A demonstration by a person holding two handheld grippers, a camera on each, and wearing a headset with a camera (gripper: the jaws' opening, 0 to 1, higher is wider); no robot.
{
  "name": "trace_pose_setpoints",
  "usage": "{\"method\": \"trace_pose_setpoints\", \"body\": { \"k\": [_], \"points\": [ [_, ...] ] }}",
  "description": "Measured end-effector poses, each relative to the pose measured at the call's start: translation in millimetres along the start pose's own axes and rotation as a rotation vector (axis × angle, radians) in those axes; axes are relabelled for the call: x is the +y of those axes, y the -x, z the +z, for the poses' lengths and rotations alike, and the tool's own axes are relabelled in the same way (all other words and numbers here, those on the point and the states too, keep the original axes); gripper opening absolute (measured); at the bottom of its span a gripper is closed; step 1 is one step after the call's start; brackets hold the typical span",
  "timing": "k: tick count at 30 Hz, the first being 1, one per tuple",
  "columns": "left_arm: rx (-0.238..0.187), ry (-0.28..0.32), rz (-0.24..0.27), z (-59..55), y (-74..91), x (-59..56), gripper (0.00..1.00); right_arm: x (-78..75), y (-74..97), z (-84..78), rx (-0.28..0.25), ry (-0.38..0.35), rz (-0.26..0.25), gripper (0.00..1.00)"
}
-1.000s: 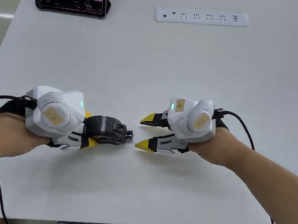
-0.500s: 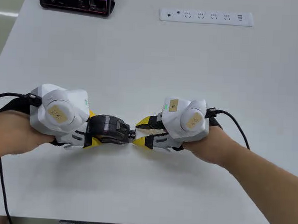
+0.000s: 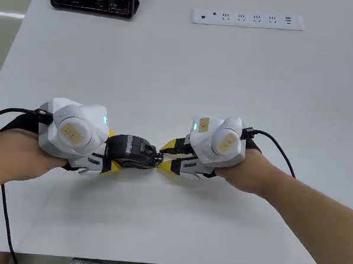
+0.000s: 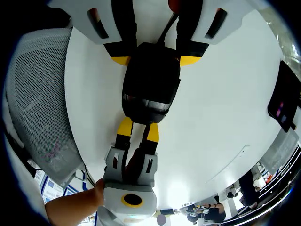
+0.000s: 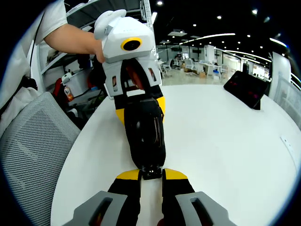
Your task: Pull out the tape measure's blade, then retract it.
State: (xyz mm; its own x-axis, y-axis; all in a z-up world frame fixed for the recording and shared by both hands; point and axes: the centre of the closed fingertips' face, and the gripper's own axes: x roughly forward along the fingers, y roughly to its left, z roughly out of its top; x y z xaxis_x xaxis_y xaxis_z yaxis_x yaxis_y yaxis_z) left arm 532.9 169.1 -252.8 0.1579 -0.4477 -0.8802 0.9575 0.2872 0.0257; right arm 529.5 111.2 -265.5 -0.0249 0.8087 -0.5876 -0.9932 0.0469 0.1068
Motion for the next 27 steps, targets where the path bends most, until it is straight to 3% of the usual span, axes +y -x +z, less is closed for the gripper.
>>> {"method": "trace_pose_setpoints", "body": {
  "k": [27],
  "points": [
    [-0.004, -0.014, 0.0, -1.3, 0.4, 0.4, 0.27, 1.6, 2.5, -1.0, 0.015, 0.066, -0.007, 0.1]
  ]
}}
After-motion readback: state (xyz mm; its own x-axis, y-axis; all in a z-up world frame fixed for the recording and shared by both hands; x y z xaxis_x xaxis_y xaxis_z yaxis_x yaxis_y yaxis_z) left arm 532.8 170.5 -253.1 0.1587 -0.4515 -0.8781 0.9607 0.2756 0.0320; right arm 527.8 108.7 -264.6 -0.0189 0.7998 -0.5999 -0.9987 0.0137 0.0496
